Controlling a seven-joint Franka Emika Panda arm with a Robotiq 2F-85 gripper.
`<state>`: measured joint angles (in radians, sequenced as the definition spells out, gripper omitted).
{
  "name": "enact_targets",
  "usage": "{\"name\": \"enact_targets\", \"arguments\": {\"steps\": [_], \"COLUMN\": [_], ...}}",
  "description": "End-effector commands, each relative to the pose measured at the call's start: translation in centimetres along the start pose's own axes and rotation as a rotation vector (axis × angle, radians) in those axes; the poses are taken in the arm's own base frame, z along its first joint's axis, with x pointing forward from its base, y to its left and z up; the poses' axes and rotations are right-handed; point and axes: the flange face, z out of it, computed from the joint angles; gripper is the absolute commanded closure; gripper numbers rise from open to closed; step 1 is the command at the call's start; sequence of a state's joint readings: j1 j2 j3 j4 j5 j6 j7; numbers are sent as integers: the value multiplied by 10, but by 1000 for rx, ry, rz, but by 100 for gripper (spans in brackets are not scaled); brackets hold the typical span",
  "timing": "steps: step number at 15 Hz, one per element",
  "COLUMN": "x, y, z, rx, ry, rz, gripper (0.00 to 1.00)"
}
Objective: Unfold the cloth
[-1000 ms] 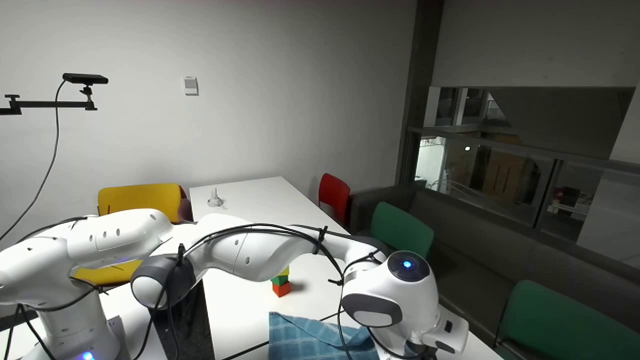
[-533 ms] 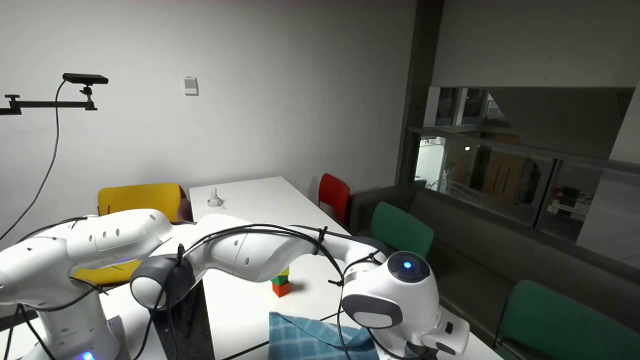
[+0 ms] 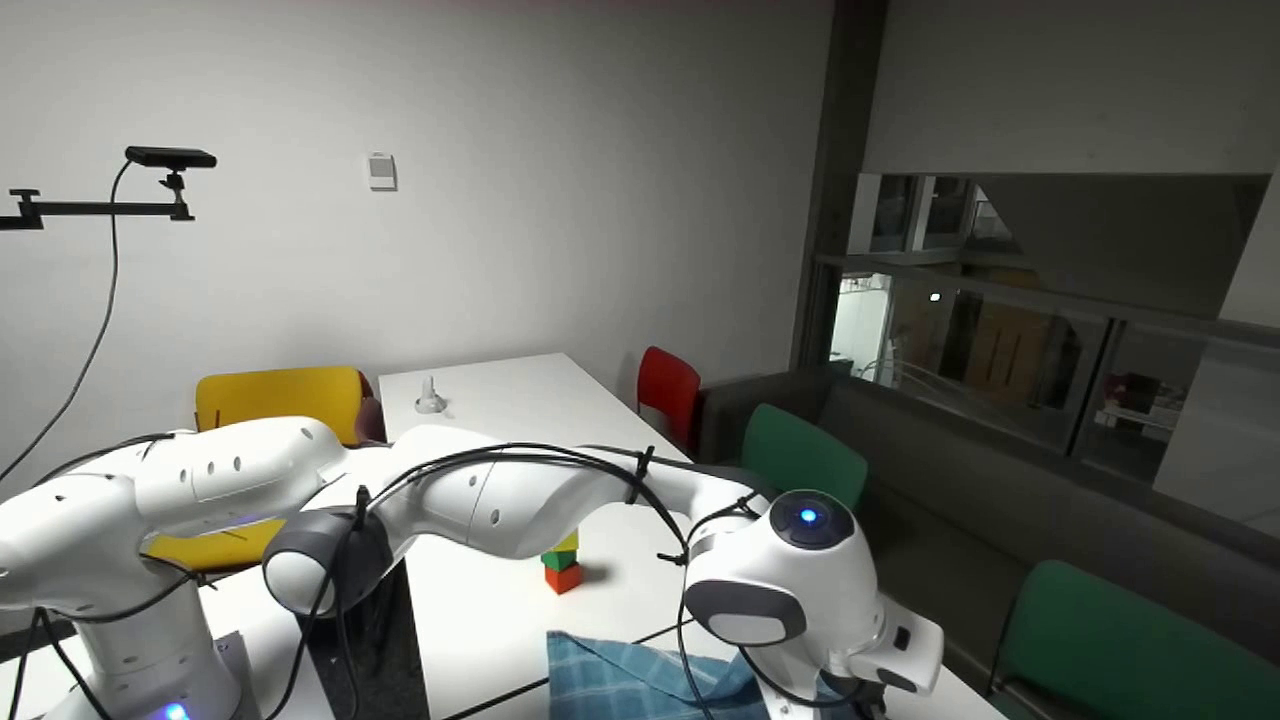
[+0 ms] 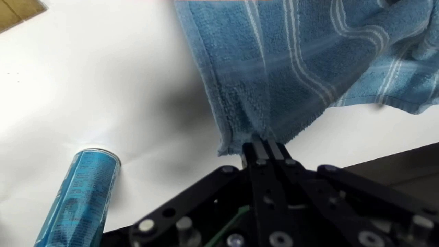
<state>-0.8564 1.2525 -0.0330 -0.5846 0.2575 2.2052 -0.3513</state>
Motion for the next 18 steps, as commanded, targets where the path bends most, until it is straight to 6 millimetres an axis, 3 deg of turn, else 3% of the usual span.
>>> {"name": "enact_targets", "arguments": {"steps": [1, 10, 18], "x": [6, -2, -14], "y": [-3, -19, -8], "z": [-10, 2, 5], "rx": [-18, 75, 87], "ry": [15, -40, -47], "rz": [28, 119, 159], "gripper": [66, 1, 0]}}
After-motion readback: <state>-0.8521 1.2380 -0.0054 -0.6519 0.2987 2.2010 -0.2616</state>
